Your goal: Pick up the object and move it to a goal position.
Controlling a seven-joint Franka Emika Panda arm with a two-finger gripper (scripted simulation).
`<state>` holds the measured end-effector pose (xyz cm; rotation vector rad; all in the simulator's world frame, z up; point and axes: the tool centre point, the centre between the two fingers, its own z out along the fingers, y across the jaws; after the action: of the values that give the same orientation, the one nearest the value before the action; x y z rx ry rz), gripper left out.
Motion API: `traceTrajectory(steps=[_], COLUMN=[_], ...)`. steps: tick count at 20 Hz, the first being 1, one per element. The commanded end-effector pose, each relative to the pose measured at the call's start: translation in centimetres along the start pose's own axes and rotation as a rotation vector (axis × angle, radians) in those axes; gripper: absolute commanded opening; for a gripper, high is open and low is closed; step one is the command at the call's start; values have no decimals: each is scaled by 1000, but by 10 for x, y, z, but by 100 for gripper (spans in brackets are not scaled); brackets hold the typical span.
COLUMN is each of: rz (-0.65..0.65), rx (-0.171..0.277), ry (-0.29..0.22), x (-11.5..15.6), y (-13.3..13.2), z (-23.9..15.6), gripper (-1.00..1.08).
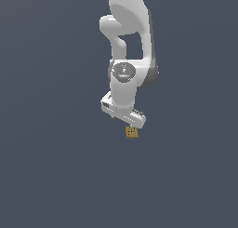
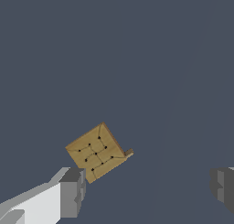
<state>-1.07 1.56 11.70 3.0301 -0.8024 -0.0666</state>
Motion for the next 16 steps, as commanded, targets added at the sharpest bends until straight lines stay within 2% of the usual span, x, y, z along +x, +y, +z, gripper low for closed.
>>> traceTrajectory(steps=[1,16], rz=[67,459], rx=[2,15], ry=[1,9], x=[-1,-9], y=[-3,-22], z=[4,27], gripper=[100,100])
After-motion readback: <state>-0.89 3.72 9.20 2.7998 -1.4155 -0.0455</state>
